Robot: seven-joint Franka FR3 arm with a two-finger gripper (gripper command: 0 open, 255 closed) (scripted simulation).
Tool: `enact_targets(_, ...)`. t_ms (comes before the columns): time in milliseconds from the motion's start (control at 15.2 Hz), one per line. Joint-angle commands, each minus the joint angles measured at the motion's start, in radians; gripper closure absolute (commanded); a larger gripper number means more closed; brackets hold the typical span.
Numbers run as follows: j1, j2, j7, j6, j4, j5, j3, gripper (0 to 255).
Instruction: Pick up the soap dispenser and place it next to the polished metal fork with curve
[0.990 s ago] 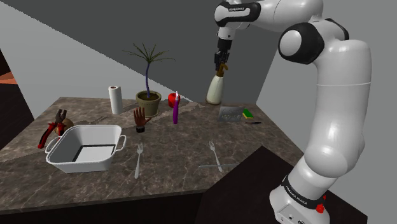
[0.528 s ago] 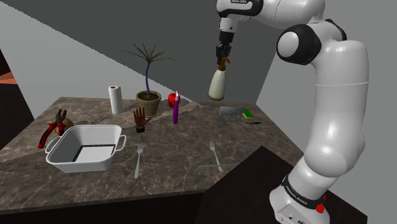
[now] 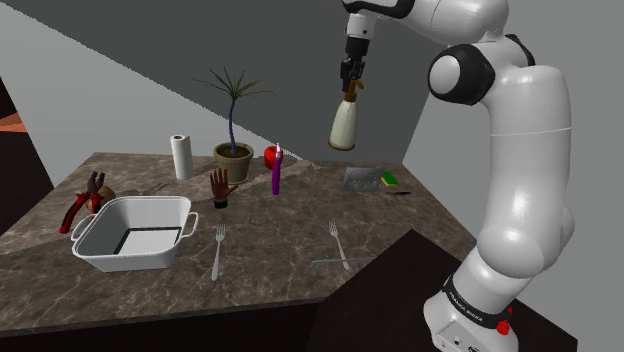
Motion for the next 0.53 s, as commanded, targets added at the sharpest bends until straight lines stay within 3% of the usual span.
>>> enact_targets(0, 0.028, -0.020, 0.026, 0.033, -0.051, -0.006, 0.006, 255)
enact_targets(462, 0.137, -0.062, 0.143, 0.189, -0.245, -0.023, 0.039, 255)
